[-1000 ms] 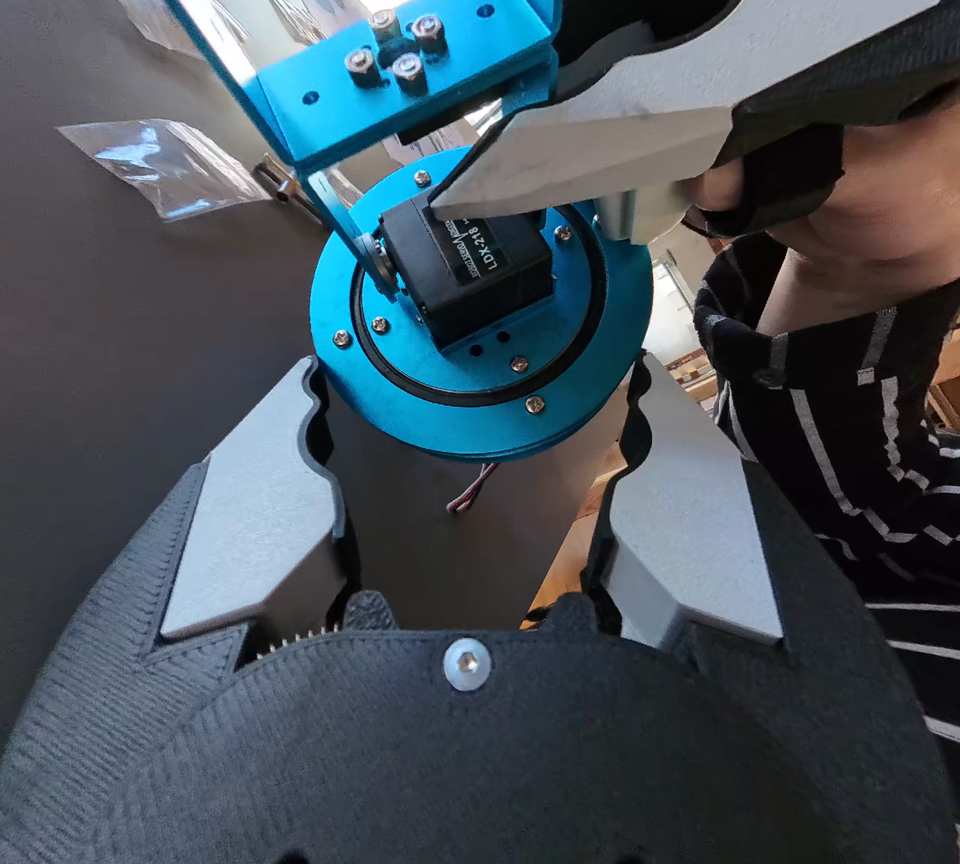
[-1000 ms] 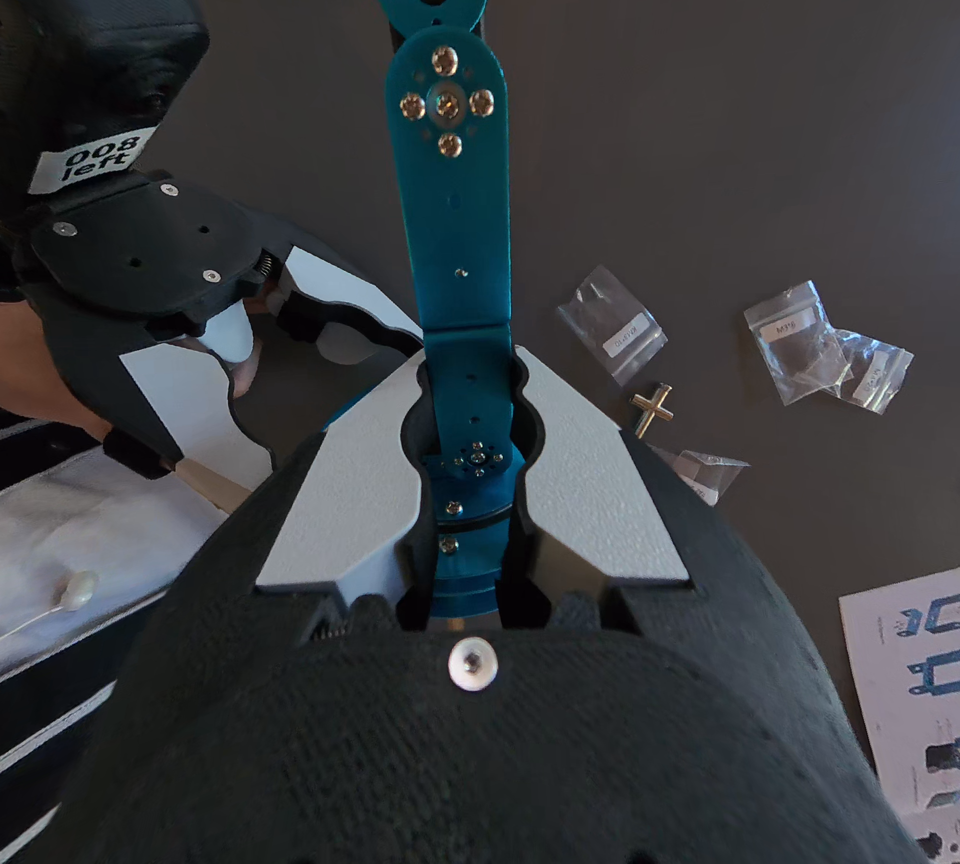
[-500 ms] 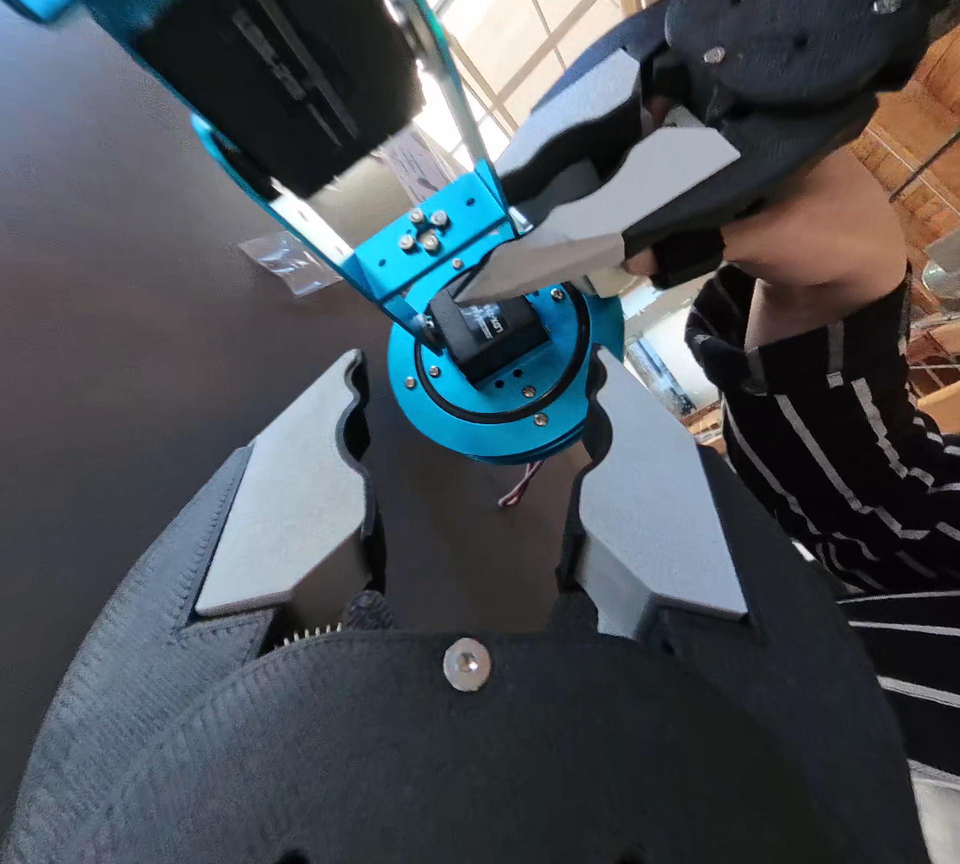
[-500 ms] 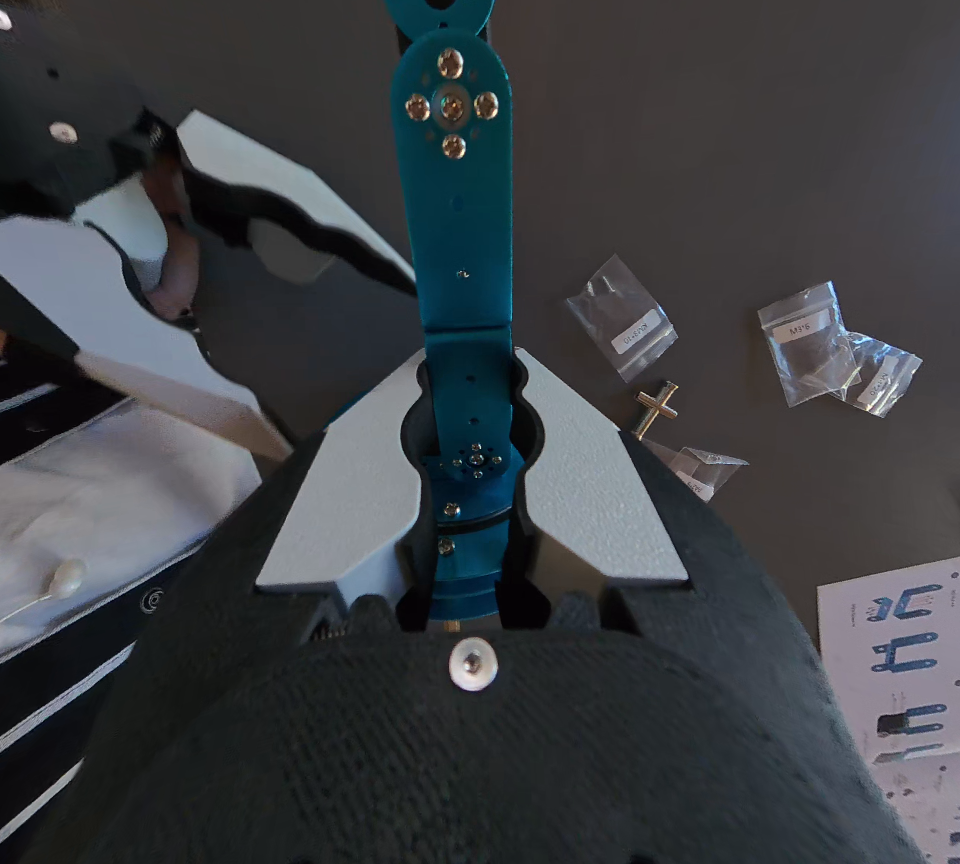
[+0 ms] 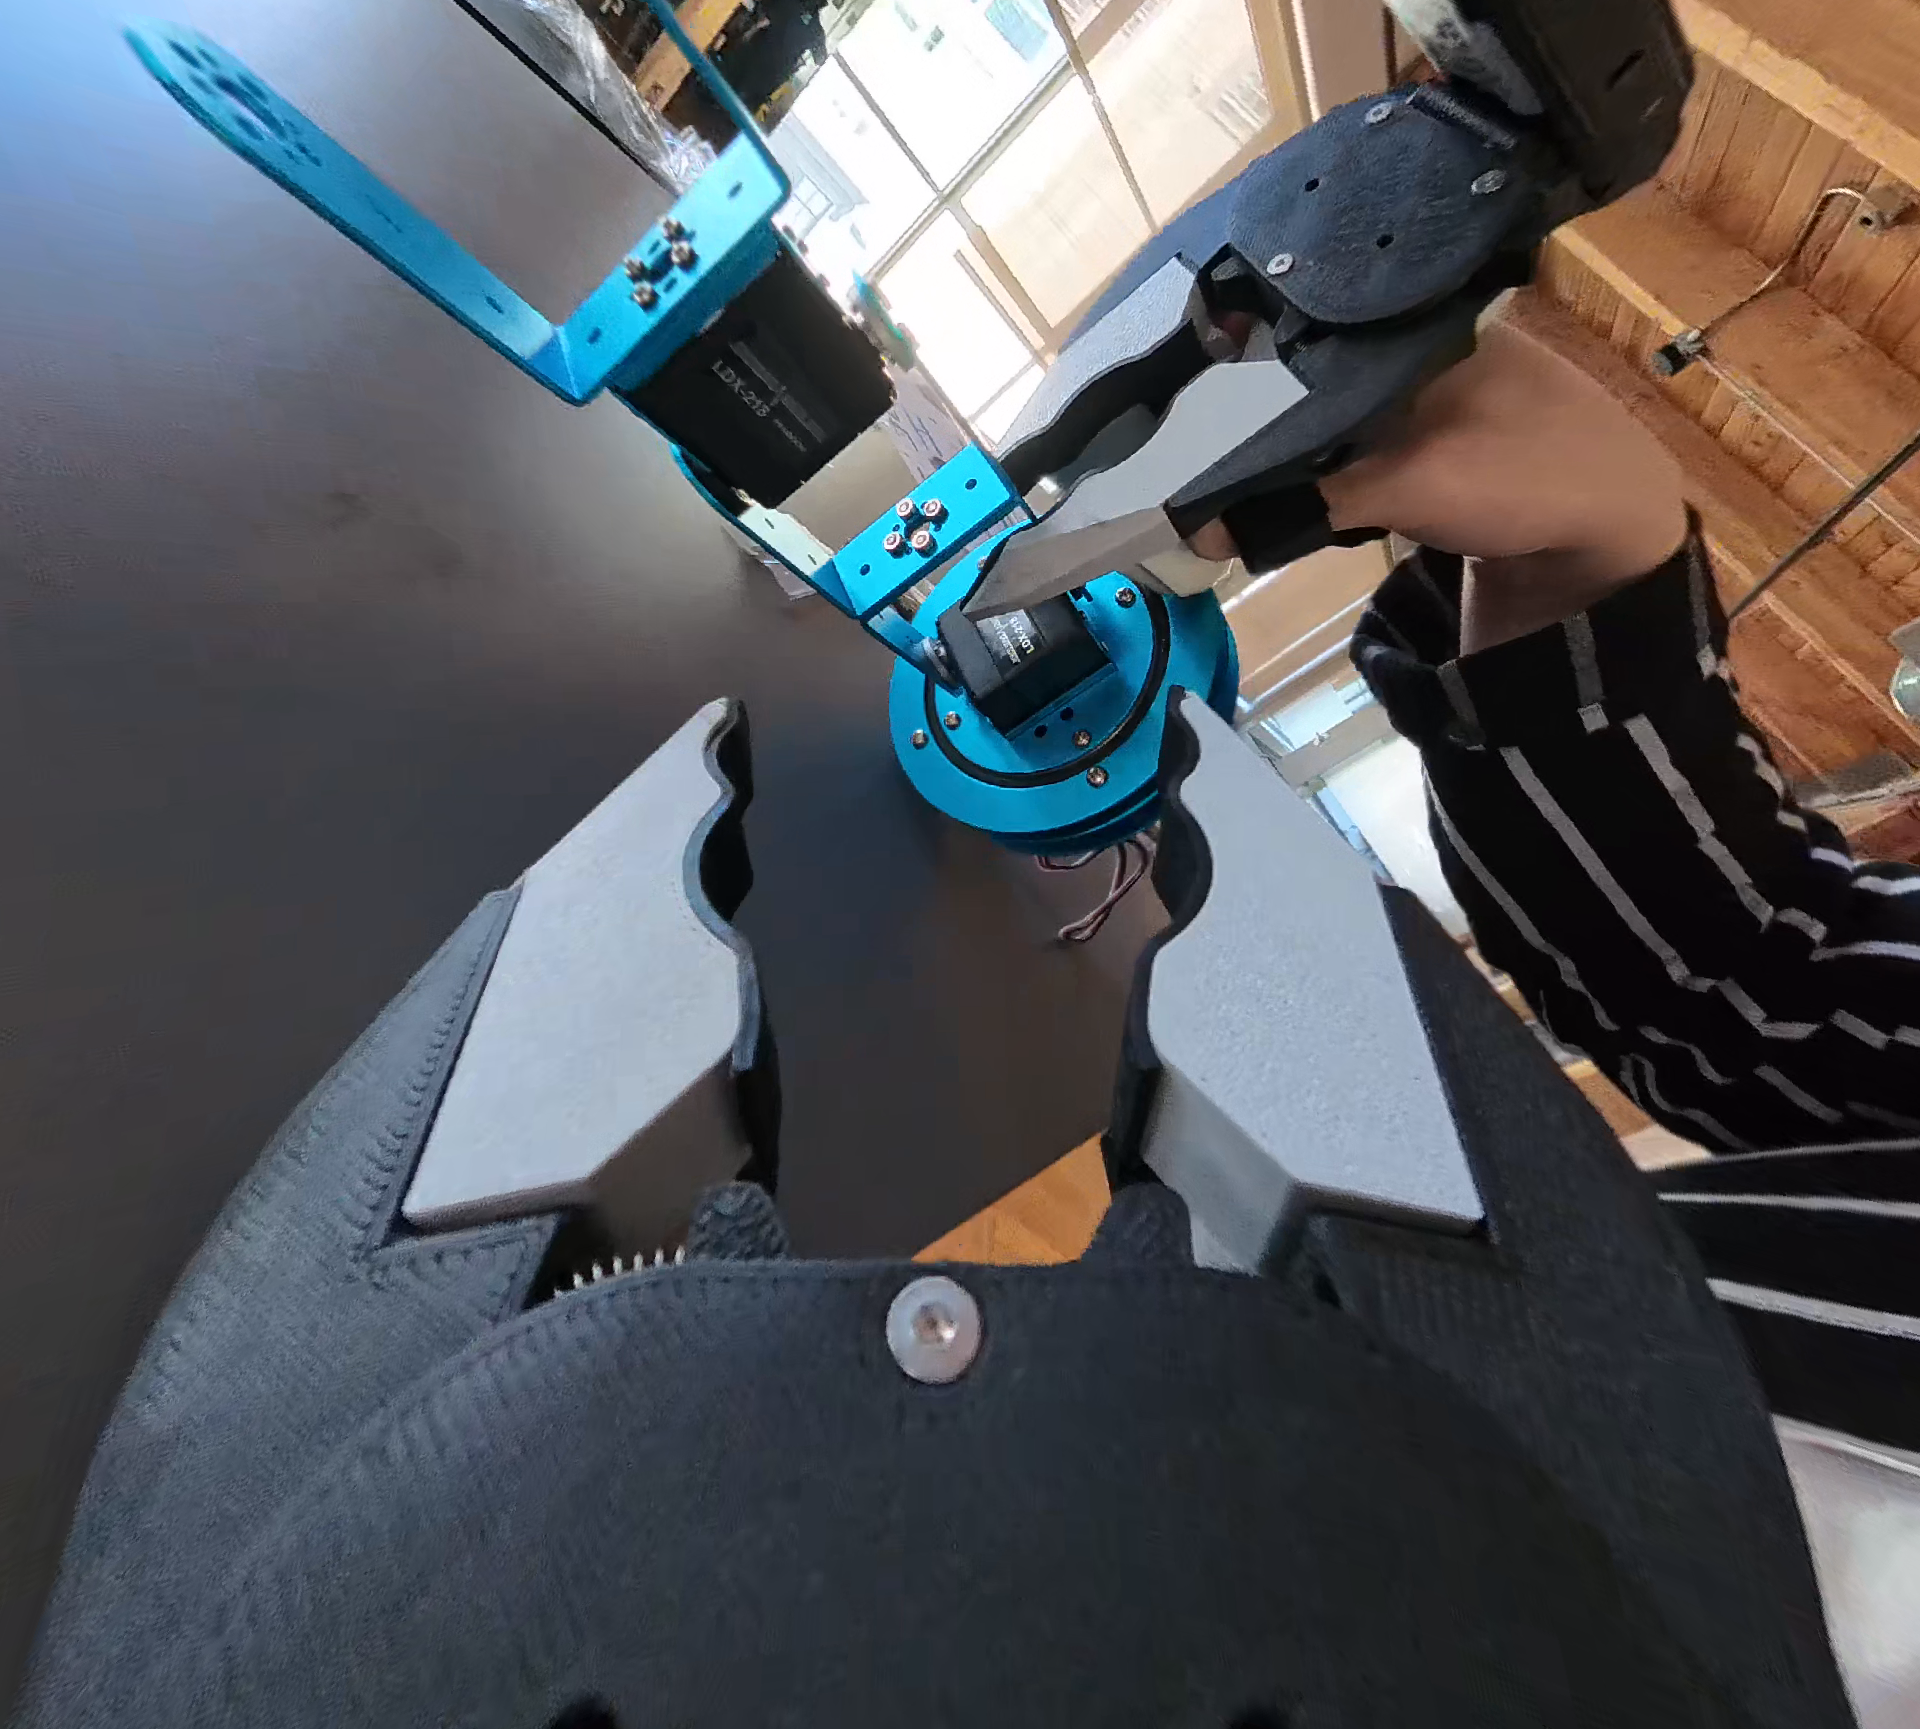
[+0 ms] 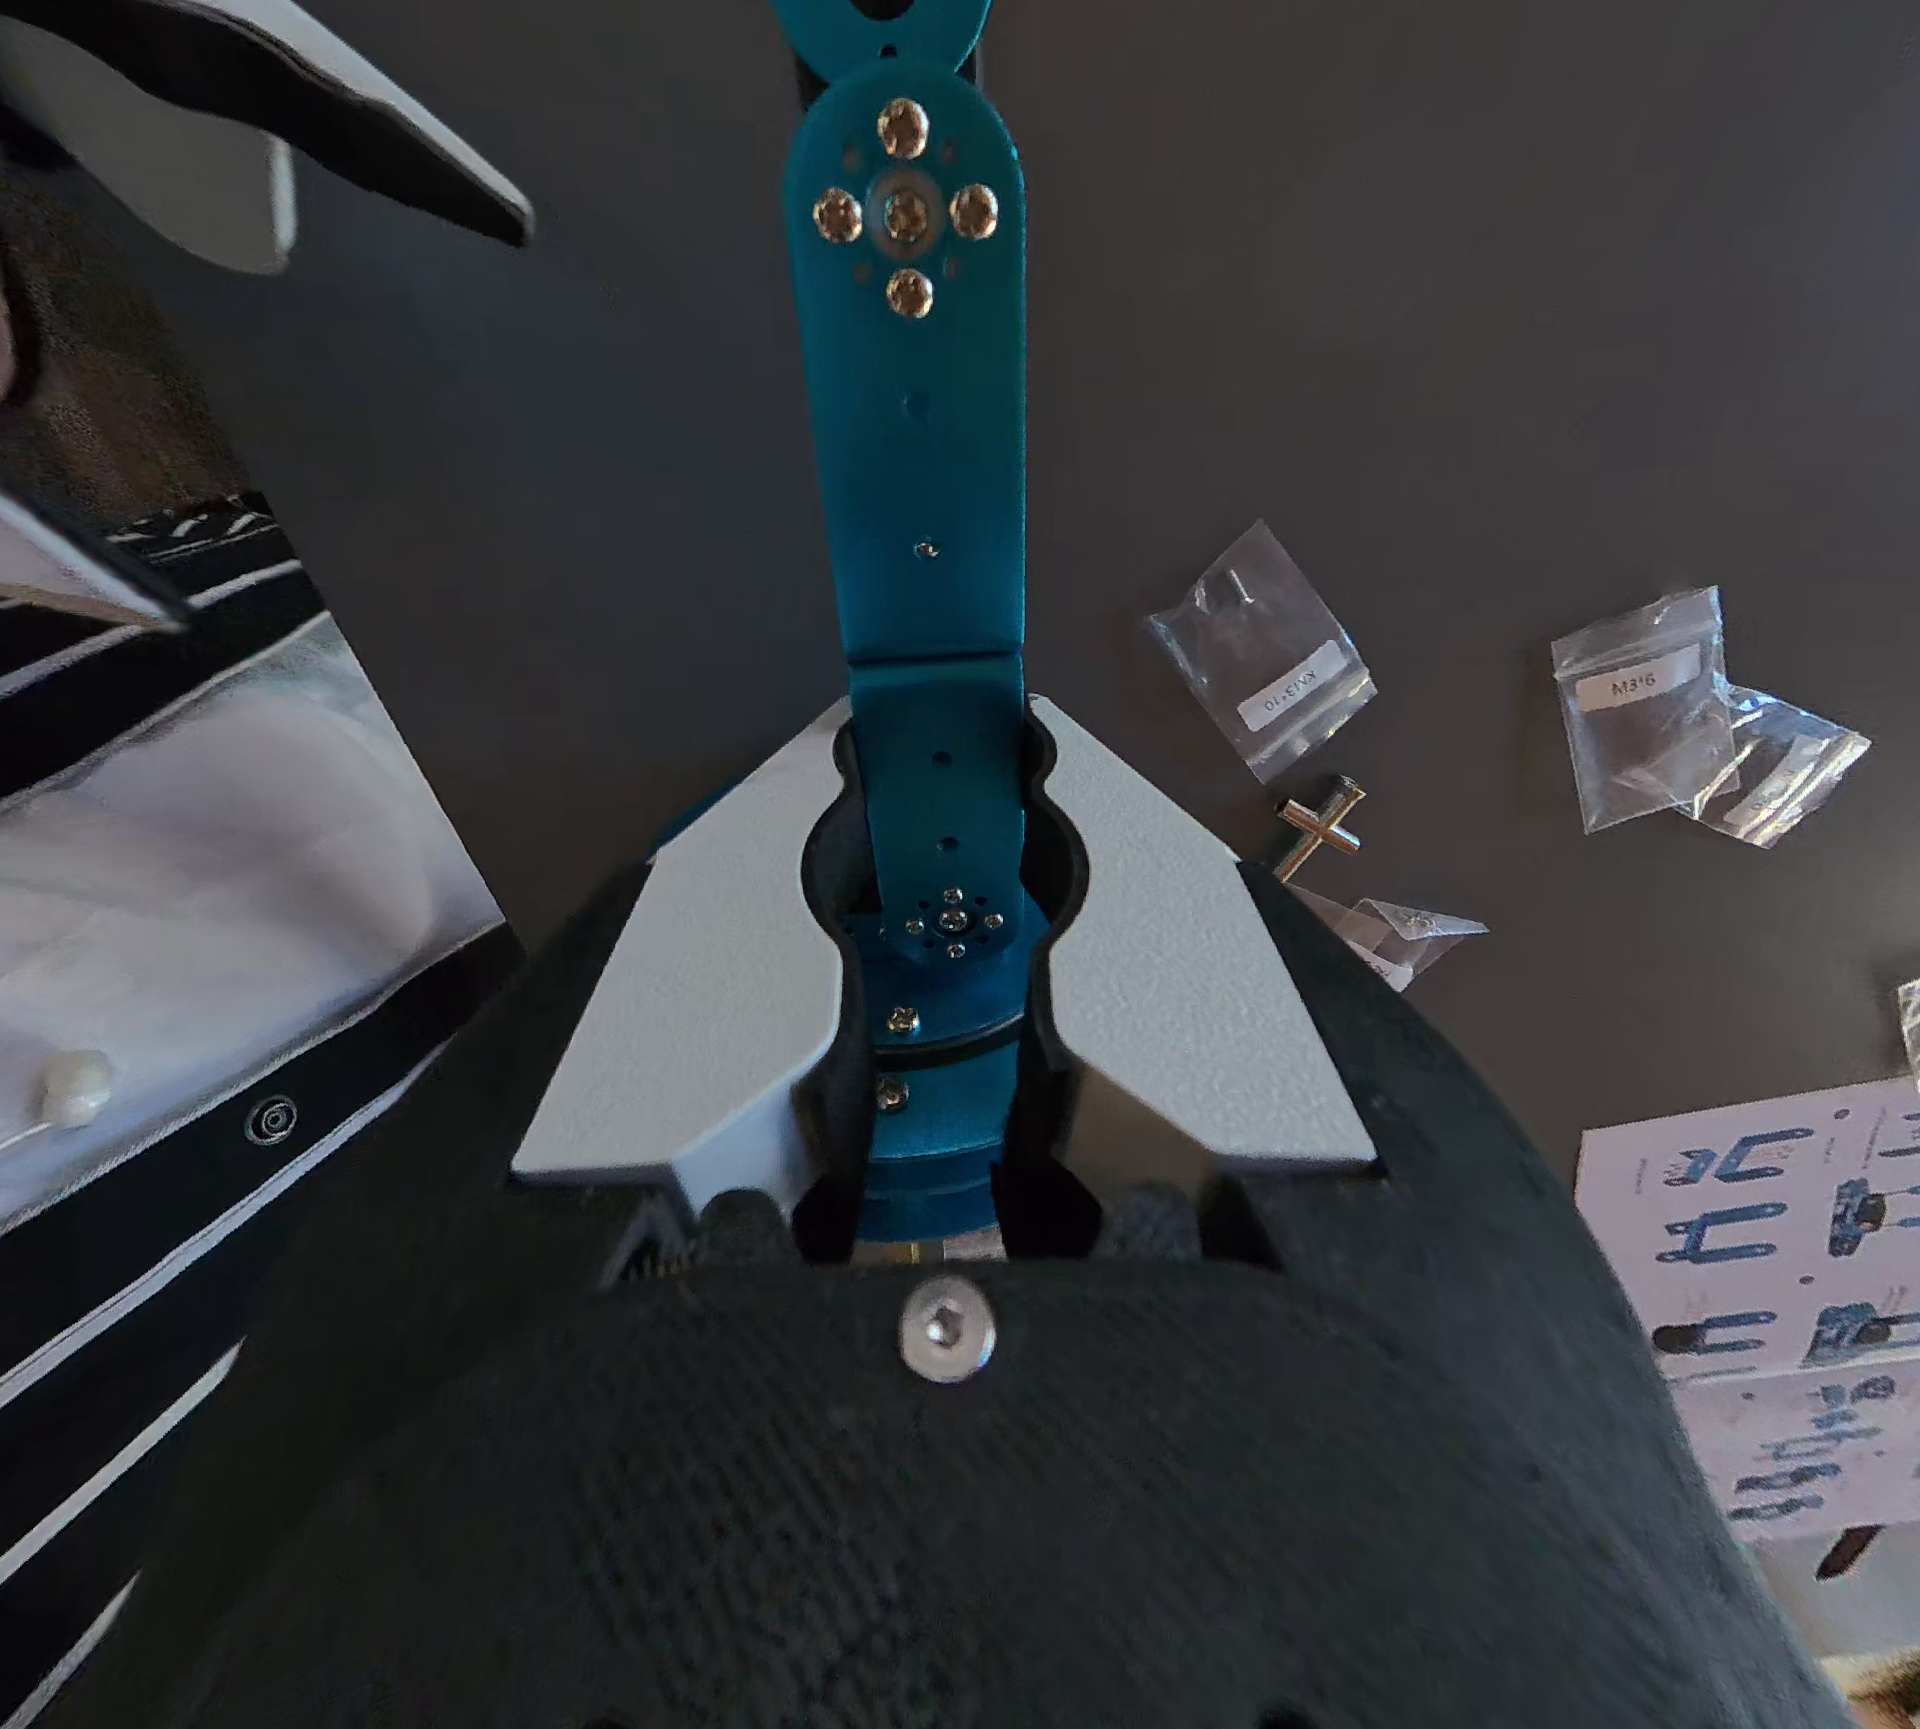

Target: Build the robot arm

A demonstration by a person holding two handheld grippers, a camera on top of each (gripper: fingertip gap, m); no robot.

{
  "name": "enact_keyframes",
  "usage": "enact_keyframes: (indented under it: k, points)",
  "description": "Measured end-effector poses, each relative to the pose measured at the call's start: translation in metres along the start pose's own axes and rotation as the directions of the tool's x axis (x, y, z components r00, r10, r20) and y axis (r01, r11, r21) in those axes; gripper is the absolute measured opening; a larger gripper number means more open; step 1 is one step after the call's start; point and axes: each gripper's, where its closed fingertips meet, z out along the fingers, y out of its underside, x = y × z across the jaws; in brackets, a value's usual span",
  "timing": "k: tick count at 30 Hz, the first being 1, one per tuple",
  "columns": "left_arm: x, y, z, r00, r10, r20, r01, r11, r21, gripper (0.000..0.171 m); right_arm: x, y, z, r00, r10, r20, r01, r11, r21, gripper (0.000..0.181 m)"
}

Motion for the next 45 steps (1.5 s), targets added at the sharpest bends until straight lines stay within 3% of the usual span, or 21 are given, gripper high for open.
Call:
enact_keyframes:
  k: [16,22,25,29,31,36,45]
  points:
    - [-0.040,-0.009,-0.098,0.990,0.001,0.143,-0.006,0.999,0.039,0.074,-0.001,-0.008,0.011,0.999,-0.023,-0.044,0.018,0.993,-0.118,0.023]
    - [-0.047,-0.013,-0.122,0.985,0.039,0.167,-0.042,0.999,0.013,0.072,0.001,-0.007,0.011,0.999,-0.011,-0.039,0.007,0.993,-0.115,0.023]
    - [-0.053,-0.023,-0.136,0.972,0.126,0.200,-0.127,0.992,-0.007,0.067,0.000,-0.009,0.013,0.998,-0.031,-0.046,0.025,0.992,-0.121,0.023]
    - [-0.078,-0.040,-0.151,0.855,0.422,0.301,-0.384,0.906,-0.180,0.069,-0.004,-0.017,0.019,0.997,-0.065,-0.045,0.060,0.992,-0.111,0.022]
    - [-0.086,-0.044,-0.151,0.806,0.514,0.294,-0.443,0.852,-0.277,0.069,-0.004,-0.019,0.021,0.994,-0.085,-0.066,0.076,0.989,-0.125,0.021]
    - [-0.093,-0.051,-0.135,0.733,0.627,0.265,-0.508,0.763,-0.400,0.062,-0.007,-0.020,0.021,0.990,-0.121,-0.067,0.112,0.986,-0.120,0.021]
    - [-0.119,-0.060,-0.113,0.691,0.666,0.279,-0.498,0.720,-0.484,0.049,-0.010,-0.017,0.015,0.987,-0.148,-0.060,0.147,0.989,-0.024,0.021]
